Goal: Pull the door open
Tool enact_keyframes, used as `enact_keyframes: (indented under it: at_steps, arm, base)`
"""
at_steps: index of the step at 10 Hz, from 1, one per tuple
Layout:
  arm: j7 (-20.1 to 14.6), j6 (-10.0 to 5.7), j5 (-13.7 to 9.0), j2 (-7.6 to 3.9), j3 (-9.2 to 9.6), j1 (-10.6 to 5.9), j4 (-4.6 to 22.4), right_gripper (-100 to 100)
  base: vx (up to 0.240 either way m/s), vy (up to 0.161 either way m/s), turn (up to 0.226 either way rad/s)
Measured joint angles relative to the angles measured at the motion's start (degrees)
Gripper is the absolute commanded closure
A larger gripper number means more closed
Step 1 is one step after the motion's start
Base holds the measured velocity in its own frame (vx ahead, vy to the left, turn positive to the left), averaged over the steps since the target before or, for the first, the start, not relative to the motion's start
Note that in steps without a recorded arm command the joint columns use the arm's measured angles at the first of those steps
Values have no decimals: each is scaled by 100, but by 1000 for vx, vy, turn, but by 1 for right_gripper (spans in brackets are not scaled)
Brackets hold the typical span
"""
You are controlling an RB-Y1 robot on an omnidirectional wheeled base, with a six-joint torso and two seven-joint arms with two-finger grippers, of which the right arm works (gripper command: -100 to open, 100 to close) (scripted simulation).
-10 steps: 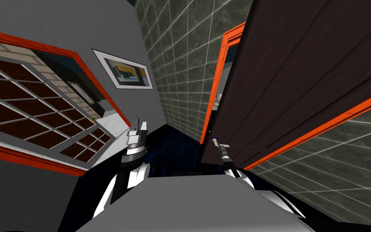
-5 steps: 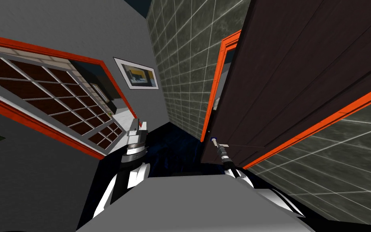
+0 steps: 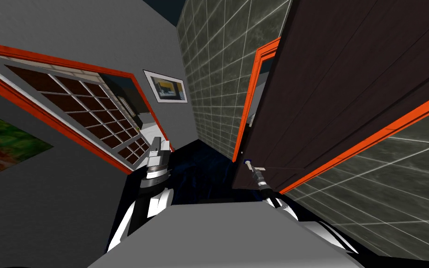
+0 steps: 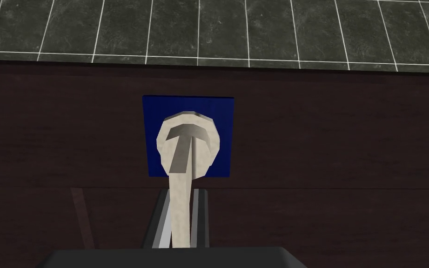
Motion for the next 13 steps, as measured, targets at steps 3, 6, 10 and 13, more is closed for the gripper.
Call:
enact_keyframes:
  at_steps: [3, 6, 10, 13]
  arm:
    - [-179, -256, 107, -96, 123, 71, 119, 100]
    - [-263, -300, 160, -149, 179, 222, 3, 100]
    - [-387, -604, 221, -262, 212, 317, 142, 100]
    - [-500, -925, 288, -362, 249, 496, 204, 100]
  base:
    - [-200, -62, 93]
    - [-122, -30, 80]
    - [-146, -57, 123]
    - [-177, -73, 147]
